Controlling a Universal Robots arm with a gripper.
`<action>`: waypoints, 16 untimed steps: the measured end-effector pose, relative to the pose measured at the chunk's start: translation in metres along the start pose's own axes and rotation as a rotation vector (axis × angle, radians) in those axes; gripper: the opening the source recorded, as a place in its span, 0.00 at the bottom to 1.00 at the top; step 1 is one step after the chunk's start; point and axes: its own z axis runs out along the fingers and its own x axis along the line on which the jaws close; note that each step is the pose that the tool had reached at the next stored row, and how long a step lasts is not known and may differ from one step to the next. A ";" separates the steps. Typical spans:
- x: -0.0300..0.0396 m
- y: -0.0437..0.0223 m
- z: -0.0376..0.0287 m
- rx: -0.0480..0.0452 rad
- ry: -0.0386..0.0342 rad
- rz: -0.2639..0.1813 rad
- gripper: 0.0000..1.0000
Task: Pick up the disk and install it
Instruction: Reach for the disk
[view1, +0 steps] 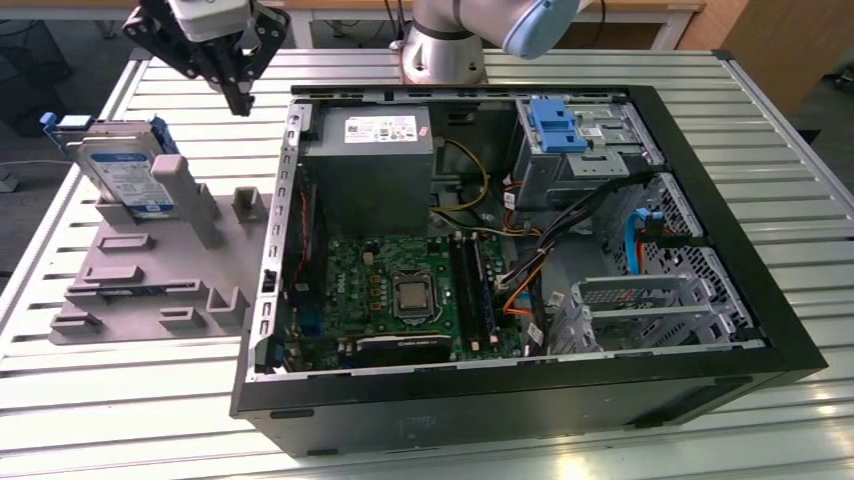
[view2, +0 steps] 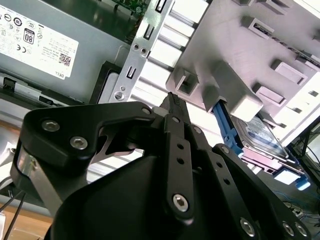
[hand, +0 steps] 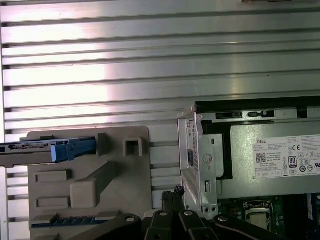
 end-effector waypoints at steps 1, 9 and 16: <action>0.0006 -0.0001 0.0000 0.0001 0.0001 0.000 0.11; 0.0023 0.0002 0.0007 -0.0042 0.0010 0.000 0.11; 0.0051 0.0000 0.0009 -0.0041 0.0010 0.000 0.11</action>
